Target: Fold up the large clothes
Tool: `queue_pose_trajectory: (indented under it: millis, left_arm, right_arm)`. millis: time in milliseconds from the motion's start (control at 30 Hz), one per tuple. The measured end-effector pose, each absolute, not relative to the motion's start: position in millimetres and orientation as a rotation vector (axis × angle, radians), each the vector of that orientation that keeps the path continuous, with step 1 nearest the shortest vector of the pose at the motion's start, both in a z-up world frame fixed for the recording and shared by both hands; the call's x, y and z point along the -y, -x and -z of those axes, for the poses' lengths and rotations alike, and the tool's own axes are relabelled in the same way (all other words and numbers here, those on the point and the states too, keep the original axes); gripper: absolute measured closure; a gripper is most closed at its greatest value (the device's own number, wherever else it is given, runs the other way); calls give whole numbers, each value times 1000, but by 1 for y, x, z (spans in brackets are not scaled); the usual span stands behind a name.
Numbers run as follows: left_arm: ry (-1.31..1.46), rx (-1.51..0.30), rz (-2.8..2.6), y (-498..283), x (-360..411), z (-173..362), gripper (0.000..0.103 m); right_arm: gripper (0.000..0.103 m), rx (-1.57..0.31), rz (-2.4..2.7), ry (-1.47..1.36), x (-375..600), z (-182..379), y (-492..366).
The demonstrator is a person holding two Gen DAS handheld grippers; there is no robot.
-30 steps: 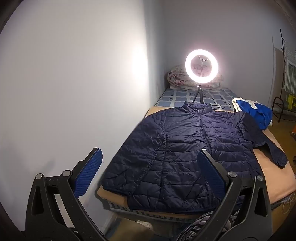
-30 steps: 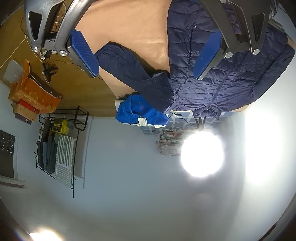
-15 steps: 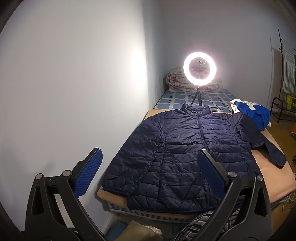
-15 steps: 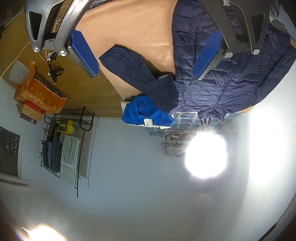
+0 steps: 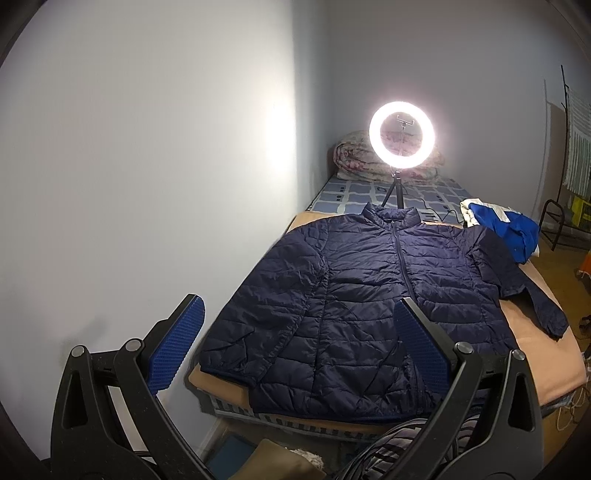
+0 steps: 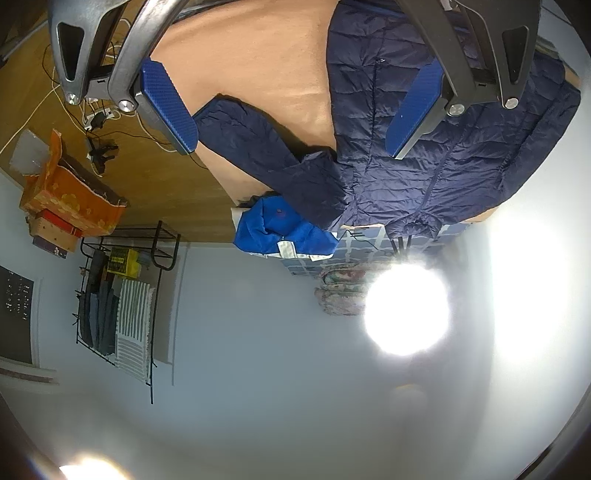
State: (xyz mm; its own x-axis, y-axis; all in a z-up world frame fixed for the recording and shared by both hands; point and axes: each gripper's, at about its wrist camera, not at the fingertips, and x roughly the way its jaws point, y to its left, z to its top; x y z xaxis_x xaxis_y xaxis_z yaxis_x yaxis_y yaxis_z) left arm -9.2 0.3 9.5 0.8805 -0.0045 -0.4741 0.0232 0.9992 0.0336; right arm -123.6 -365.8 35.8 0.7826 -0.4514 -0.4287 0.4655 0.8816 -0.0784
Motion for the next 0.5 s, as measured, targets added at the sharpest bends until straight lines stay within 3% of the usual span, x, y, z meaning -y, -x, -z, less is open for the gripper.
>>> queue_pose_trajectory:
  millis: [500]
  left_arm:
    - [-32, -489, 7, 10, -3, -9, 0]
  right_arm:
    - [0, -428, 454, -30, 356, -48, 117]
